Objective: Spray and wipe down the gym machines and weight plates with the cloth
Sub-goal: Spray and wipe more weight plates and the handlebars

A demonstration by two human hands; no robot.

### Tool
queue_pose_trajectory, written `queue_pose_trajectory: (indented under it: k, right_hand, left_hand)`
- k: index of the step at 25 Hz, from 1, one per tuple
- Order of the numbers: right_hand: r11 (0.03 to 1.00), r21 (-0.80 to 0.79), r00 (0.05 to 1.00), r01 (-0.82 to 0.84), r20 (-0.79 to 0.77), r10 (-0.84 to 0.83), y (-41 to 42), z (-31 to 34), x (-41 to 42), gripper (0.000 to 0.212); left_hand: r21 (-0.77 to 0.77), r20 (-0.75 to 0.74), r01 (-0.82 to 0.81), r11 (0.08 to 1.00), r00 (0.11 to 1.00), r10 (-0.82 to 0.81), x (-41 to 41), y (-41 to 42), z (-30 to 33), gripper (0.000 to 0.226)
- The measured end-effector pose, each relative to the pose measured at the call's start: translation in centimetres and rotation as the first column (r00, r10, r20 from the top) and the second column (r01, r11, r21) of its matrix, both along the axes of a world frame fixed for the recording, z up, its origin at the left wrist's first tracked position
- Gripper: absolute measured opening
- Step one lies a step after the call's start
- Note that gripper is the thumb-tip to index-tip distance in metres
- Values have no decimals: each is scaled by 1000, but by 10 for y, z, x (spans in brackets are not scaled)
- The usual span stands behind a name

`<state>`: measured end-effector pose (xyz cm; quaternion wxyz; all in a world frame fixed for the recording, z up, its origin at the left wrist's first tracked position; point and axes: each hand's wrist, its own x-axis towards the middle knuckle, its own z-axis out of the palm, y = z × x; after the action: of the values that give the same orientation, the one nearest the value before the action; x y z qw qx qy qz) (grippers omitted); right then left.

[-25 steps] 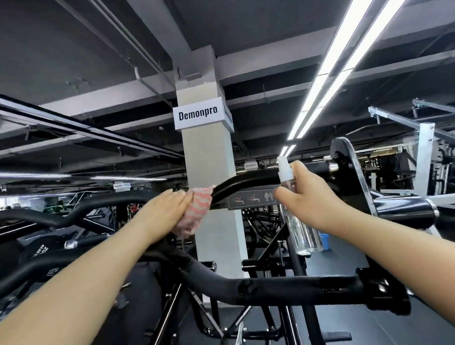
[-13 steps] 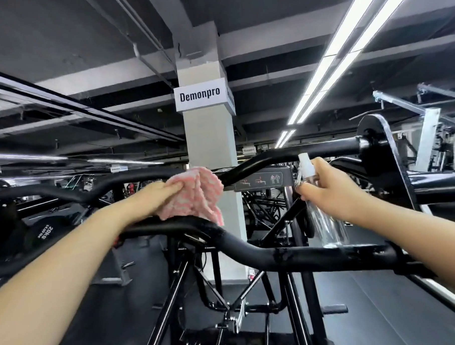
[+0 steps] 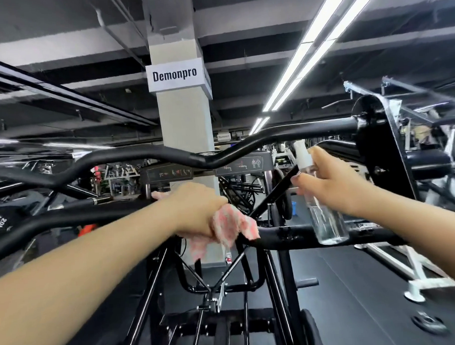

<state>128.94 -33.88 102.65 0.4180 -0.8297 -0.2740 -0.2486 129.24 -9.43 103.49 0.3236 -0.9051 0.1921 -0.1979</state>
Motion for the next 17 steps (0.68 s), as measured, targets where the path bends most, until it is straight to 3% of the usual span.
queue_pose_trajectory:
  k: [4, 7, 10, 12, 17]
  right_hand:
    - [998, 2, 998, -56, -24, 56, -14, -12, -12, 26]
    - [999, 29, 999, -22, -42, 23, -36, -22, -18, 48]
    - [995, 97, 997, -18, -76, 26, -57, -31, -14, 31]
    - [995, 99, 998, -2, -57, 7, -69, -34, -10, 25]
    - [997, 58, 998, -58, 7, 57, -88, -36, -11, 27]
  left_hand:
    - [26, 86, 25, 999, 996, -27, 3, 5, -10, 50]
    - [-41, 110, 41, 998, 993, -37, 2, 3, -18, 57]
    - [-96, 217, 218, 971, 957, -193, 3, -5, -32, 57]
    - [-124, 286, 282, 951, 928, -238, 4, -19, -40, 70]
    - [-308, 448, 205, 929, 893, -48, -3, -73, -79, 57]
